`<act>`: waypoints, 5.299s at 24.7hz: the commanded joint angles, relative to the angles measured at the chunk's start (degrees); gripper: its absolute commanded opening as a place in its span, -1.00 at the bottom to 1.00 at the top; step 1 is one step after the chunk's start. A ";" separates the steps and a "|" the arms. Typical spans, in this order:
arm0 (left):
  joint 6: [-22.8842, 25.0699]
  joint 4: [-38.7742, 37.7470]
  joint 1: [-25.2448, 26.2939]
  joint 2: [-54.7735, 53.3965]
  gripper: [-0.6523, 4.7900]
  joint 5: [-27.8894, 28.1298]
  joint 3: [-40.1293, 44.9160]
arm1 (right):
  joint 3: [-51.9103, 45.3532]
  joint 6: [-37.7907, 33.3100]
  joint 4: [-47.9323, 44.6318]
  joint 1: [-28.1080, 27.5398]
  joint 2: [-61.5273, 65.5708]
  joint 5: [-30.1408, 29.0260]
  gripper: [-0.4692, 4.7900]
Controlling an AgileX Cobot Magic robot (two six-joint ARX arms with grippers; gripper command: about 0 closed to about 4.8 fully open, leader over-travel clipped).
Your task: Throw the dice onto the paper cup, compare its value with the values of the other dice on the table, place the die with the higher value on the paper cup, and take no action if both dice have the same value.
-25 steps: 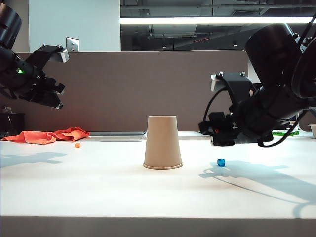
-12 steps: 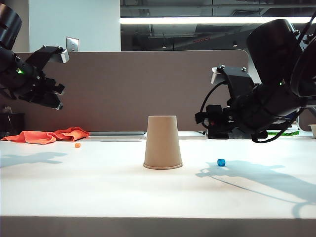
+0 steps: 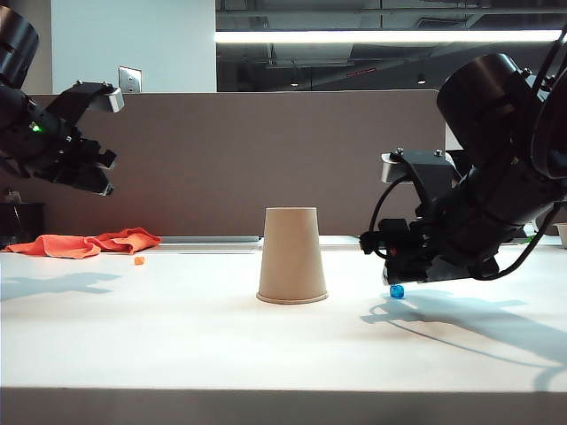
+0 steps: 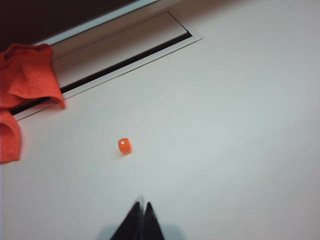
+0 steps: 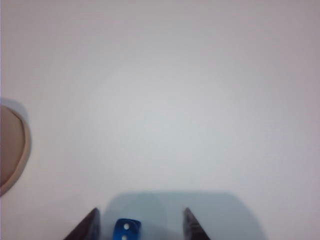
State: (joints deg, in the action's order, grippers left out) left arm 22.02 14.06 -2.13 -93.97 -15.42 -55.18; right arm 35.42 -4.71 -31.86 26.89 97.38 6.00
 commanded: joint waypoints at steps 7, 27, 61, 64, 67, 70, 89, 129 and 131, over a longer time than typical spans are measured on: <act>-0.13 1.99 -0.07 0.28 -0.78 -0.28 -0.09 | 0.15 -0.26 0.81 0.20 -0.17 -0.74 -0.02; -0.15 1.95 -0.07 0.31 -0.78 -0.31 -0.09 | 0.15 -1.29 -0.02 0.20 -0.15 -0.31 -0.07; -0.15 1.92 -0.07 0.31 -0.78 -0.28 -0.09 | 1.55 -1.31 -2.71 0.20 4.48 -0.35 -0.38; -0.15 1.92 -0.07 0.31 -0.78 -0.28 -0.09 | 1.57 -1.31 -2.71 0.20 4.48 -0.35 -0.41; -0.15 1.92 -0.07 0.31 -0.78 -0.28 -0.09 | 1.57 -1.31 -2.95 0.20 4.48 -0.39 -0.52; -0.15 1.92 -0.07 0.31 -0.78 -0.28 -0.09 | 1.57 -1.31 -3.32 0.20 4.48 -0.35 -0.52; -0.17 1.95 -0.07 0.31 -0.78 -0.31 -0.09 | 1.60 -1.31 -7.96 0.20 -3.32 -1.66 -0.64; -0.20 1.84 -0.07 0.31 -0.78 -0.48 -0.09 | 10.38 -2.84 -7.48 9.90 -0.87 -9.51 -0.62; -0.17 1.84 -0.07 0.31 -0.78 -0.48 -0.09 | 10.84 -1.46 -7.39 9.90 -0.68 -9.29 -0.62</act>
State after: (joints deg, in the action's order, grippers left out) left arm 22.02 15.44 -2.15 -93.97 -15.46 -55.18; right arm 45.67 -7.75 -38.13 36.73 96.75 -3.66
